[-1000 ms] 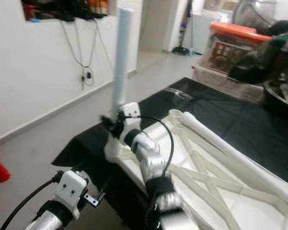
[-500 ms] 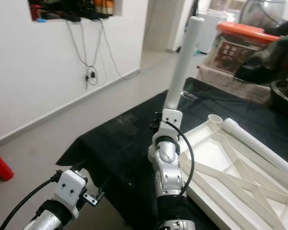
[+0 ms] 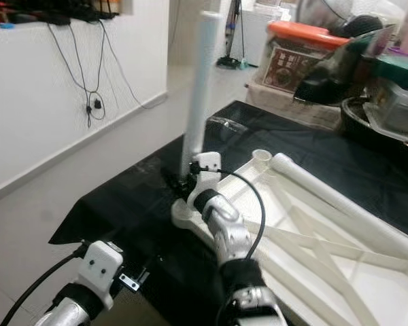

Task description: Building children table

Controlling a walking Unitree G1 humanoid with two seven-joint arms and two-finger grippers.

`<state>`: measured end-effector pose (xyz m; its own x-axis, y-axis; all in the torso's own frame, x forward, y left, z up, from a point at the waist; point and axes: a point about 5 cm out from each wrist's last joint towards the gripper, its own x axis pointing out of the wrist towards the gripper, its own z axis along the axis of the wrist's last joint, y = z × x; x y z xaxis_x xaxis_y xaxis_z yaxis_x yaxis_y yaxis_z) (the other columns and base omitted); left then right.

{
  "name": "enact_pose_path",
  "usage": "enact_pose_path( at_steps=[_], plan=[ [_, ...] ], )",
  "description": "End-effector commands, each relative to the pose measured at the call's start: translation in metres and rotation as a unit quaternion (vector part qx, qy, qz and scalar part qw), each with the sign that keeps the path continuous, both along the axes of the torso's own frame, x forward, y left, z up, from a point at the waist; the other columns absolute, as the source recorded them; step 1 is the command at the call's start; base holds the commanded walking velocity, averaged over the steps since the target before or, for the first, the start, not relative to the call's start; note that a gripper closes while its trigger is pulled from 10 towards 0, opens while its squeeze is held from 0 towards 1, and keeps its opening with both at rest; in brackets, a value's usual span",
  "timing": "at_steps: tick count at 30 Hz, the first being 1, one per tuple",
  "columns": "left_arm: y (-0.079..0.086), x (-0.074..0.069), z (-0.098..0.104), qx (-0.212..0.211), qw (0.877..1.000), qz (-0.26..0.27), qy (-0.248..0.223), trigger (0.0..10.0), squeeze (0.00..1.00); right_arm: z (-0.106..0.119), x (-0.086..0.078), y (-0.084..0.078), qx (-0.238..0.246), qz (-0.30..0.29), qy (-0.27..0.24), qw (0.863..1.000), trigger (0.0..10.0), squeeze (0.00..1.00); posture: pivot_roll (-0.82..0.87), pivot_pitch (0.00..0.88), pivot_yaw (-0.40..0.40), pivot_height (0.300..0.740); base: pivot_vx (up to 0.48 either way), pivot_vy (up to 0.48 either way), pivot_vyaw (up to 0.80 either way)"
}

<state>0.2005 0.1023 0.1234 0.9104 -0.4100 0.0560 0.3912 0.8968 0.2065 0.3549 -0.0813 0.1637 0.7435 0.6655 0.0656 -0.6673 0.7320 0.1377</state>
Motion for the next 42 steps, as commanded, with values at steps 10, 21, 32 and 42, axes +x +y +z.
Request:
enact_pose_path(
  at_steps=[10, 21, 32, 42],
  plan=[
    [-0.001, 0.000, -0.002, 0.000, 1.000, -0.002, 0.004, 10.0, 0.00, 0.002, 0.001, 0.020, -0.055, 0.224, 0.035, 0.972, 10.0, 0.00, 0.25, 0.000, -0.115, 0.740, 0.000, 0.000, 0.00],
    [-0.002, 0.000, -0.001, -0.002, 1.000, -0.003, 0.004, 10.0, 0.00, 0.010, -0.009, 0.048, -0.050, 0.385, 0.027, 0.921, 7.1, 0.00, 0.25, 0.000, -0.118, 0.740, 0.000, 0.000, 0.00],
    [-0.002, 0.000, -0.001, -0.004, 1.000, -0.001, 0.004, 10.0, 0.00, 0.009, 0.000, 0.047, -0.032, 0.252, -0.023, 0.967, 0.0, 0.00, 0.24, 0.000, -0.119, 0.740, 0.000, 0.000, 0.00],
    [-0.001, -0.001, -0.002, -0.003, 1.000, -0.002, 0.007, 10.0, 0.00, -0.001, 0.012, -0.002, -0.034, -0.189, -0.001, 0.981, 0.0, 0.00, 0.24, 0.000, -0.108, 0.740, 0.000, 0.000, 0.00]
  ],
)
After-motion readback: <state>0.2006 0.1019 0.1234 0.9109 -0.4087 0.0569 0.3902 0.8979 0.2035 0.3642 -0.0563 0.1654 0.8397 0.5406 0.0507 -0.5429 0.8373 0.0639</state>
